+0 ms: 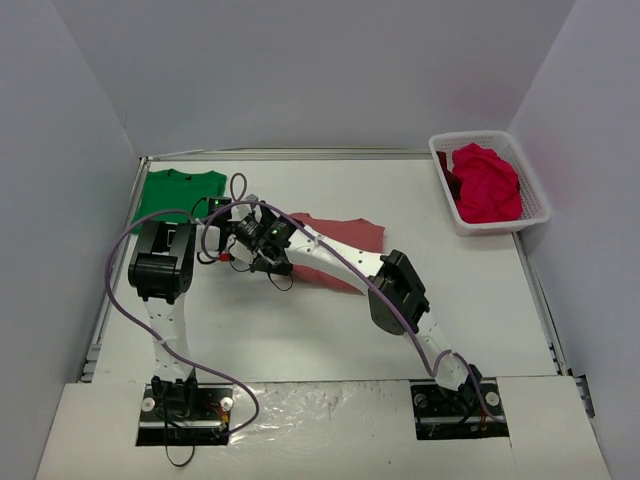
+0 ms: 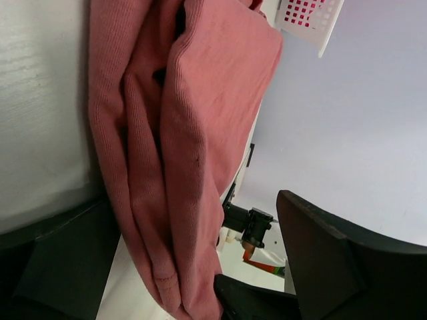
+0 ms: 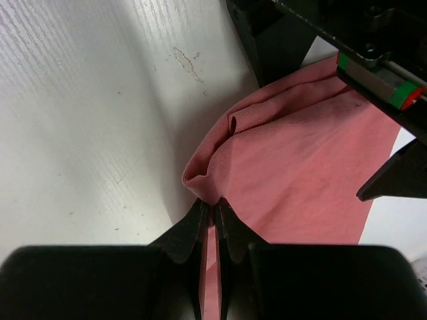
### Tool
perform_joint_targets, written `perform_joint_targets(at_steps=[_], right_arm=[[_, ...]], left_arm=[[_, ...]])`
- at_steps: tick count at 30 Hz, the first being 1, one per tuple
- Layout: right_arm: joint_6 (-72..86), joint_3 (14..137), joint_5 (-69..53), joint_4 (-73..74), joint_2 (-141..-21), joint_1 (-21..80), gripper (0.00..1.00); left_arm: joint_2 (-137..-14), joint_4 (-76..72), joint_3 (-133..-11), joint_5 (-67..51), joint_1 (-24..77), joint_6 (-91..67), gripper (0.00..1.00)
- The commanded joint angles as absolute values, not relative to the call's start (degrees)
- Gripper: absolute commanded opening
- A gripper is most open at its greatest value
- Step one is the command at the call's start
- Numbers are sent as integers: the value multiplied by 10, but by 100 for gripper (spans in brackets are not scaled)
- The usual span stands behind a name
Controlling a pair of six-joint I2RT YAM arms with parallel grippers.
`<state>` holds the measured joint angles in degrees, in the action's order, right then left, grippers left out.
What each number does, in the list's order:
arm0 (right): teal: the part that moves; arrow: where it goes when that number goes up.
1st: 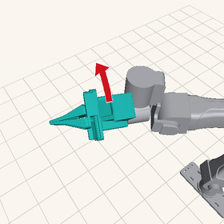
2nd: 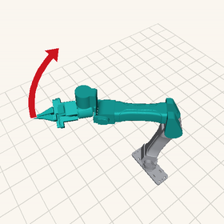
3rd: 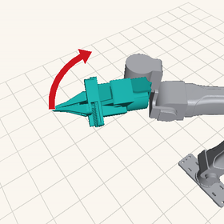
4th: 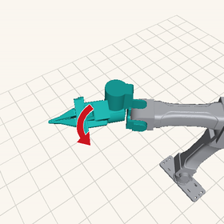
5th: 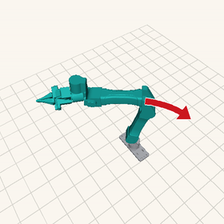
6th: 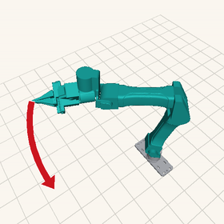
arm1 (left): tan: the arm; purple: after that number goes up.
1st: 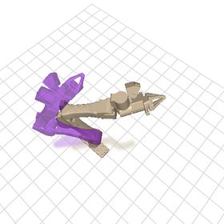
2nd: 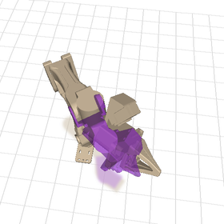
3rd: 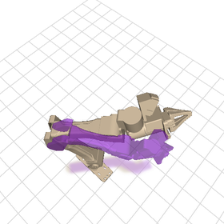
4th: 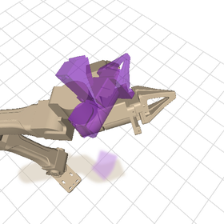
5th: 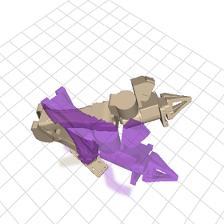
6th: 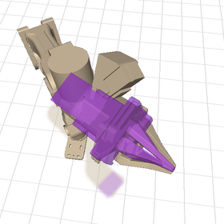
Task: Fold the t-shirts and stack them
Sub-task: Put the neatly folded tshirt into the corner of the board with the left arm
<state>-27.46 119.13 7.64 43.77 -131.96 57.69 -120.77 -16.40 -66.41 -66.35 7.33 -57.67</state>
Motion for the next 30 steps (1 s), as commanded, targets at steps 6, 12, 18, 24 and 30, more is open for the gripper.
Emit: perform_joint_targets(at_steps=[6, 12, 18, 24, 30], right_arm=[[-279, 1196, 78, 467, -1313, 577, 0], [-280, 1197, 80, 468, -1313, 576, 0], [-281, 1199, 77, 471, -1318, 575, 0], [-280, 1209, 73, 477, -1321, 577, 0], [-285, 1195, 70, 483, -1313, 581, 70]], left_arm=[[-1225, -83, -677, -671, 83, -548, 89], [-1246, -114, -685, -688, 95, -573, 51], [-1259, -161, -688, -701, 112, -612, 37], [-1273, -233, -696, -716, 119, -659, 4], [-1270, -289, -702, -729, 117, -690, 3]])
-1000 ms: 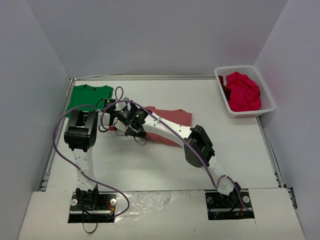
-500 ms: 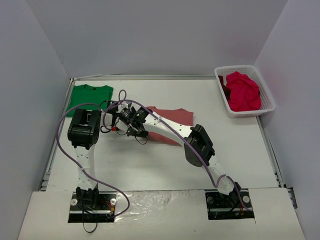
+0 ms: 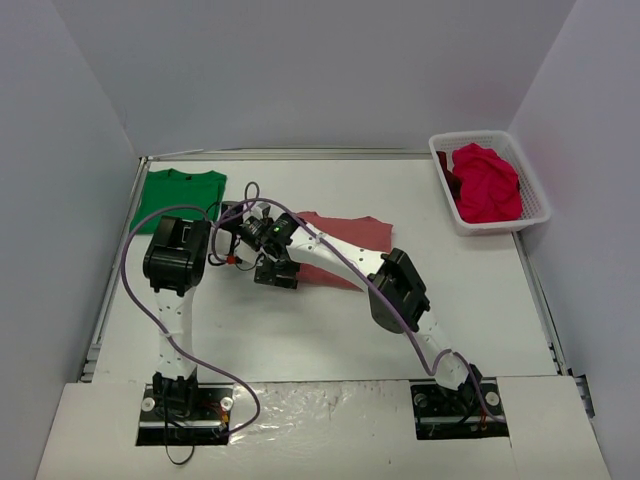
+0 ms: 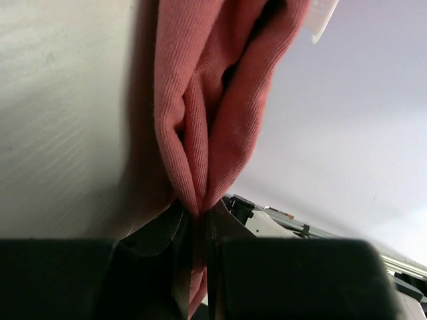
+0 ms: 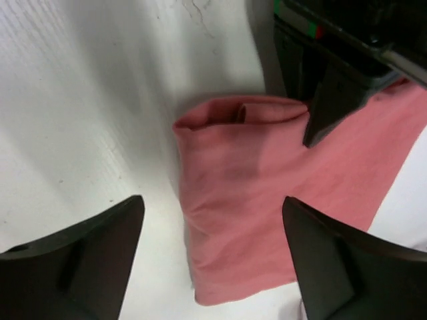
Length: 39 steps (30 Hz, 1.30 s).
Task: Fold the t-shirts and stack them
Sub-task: Put the neatly folded tshirt into the corner of the board with the left arm
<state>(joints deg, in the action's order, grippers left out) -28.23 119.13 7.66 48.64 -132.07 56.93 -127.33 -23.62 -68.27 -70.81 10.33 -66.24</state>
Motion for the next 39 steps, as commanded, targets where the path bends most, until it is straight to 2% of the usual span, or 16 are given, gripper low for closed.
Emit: perform_joint_targets(at_steps=[1, 2, 3, 5, 9, 11, 15, 18, 22, 29, 35, 39], right_arm=[[-287, 1177, 69, 484, -1299, 584, 85], [-292, 1165, 59, 486, -1288, 585, 94], [-300, 1150, 54, 490, -1275, 586, 100], [-308, 1091, 50, 499, -1221, 584, 100], [-351, 952, -16, 529, -1066, 561, 100], [-373, 903, -39, 537, -1014, 535, 100], [-407, 833, -85, 542, -908, 395, 100], [-413, 795, -116, 525, -875, 333, 100], [-407, 743, -140, 484, -863, 309, 100], [-360, 704, -97, 408, -936, 266, 100], [-353, 701, -105, 381, -1060, 238, 100], [-352, 693, -98, 370, -1075, 236, 100]], left_arm=[[-1268, -291, -703, -729, 118, -686, 2], [-1265, -285, -704, -729, 118, -679, 2], [-1259, -269, -707, -729, 118, -672, 2], [-1252, -245, -712, -729, 117, -643, 2], [-1237, -70, -749, -714, 112, -519, 2], [-1231, -36, -759, -706, 107, -476, 2], [-1215, 67, -776, -677, 99, -409, 2], [-1208, 150, -808, -649, 89, -328, 2], [-1208, 184, -829, -642, 62, -306, 2], [-1230, 408, -951, -561, 21, -144, 3], [-1231, 532, -1070, -393, 22, -55, 2], [-1236, 572, -1128, -296, 23, -30, 2]])
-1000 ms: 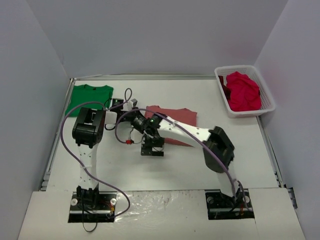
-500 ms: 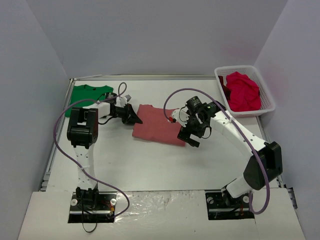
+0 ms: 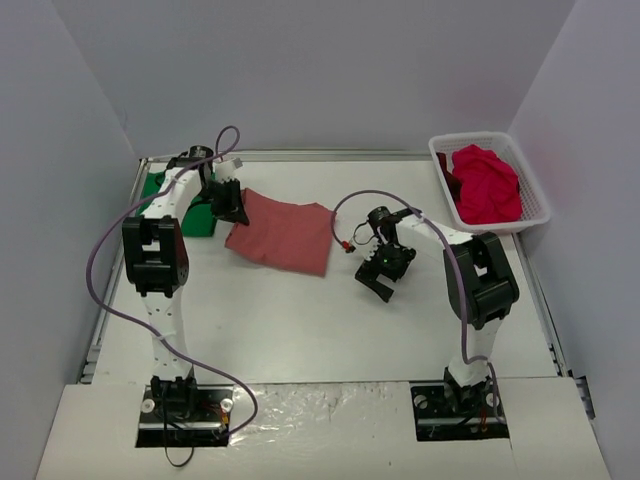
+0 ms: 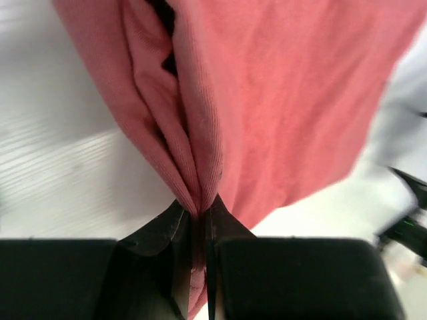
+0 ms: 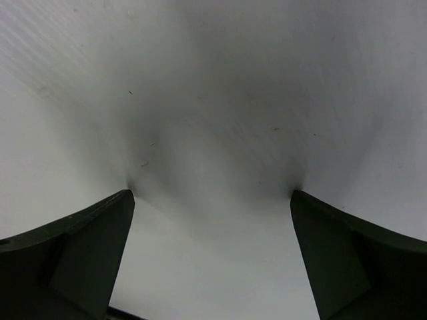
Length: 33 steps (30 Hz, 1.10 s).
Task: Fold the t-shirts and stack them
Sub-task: Put the neatly folded tshirt into the corner of the board with the left arm
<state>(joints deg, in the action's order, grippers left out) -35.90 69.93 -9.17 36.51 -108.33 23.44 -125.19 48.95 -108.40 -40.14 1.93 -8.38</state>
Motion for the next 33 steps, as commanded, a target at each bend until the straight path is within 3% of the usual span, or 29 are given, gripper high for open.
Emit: perform_joint_targets(at_steps=[1, 11, 33], right_arm=[[-352, 689, -98, 367, -1074, 236, 100], [-355, 678, -119, 360, -1063, 229, 100], [-352, 663, -107, 346, -1083, 212, 100]], left_arm=[[-1234, 572, -1135, -249, 26, -25, 2], [-1246, 601, -1249, -52, 40, -2, 2], [-1229, 512, -1310, -65, -16, -54, 2]])
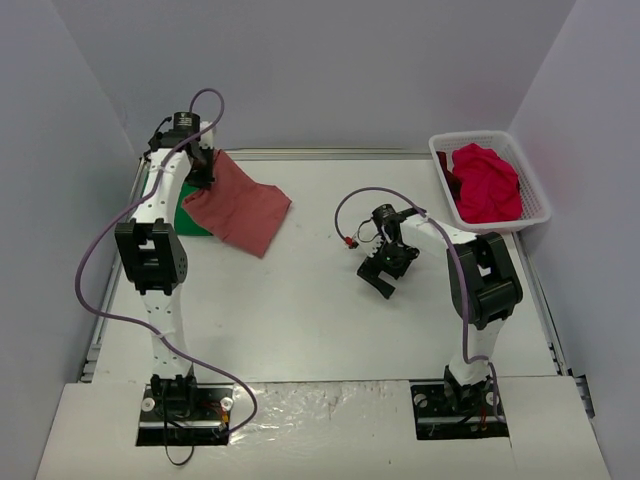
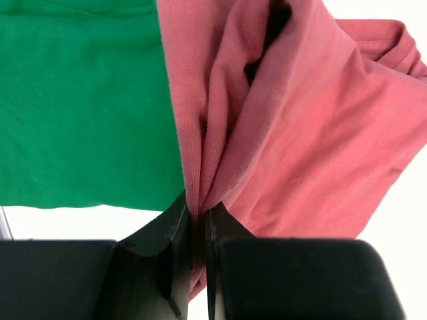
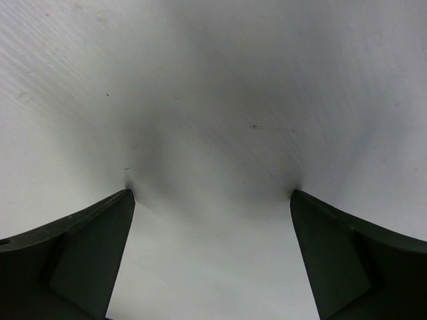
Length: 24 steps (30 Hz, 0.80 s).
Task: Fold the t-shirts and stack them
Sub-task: Put the neatly folded tshirt into the corner of the board with the left arm
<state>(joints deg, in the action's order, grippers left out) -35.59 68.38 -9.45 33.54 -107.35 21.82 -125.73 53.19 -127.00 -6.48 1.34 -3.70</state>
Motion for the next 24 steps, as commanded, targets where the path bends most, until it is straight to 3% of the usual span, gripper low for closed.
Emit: perform_joint_targets(at_steps=[1, 24], right_arm=[[-352, 663, -105, 346, -1085, 212, 100], [-349, 659, -79, 345, -1114, 212, 100]], left_arm=[[-1227, 512, -1313, -66, -25, -55, 2], [-1213, 568, -1429, -101, -66, -52, 2]])
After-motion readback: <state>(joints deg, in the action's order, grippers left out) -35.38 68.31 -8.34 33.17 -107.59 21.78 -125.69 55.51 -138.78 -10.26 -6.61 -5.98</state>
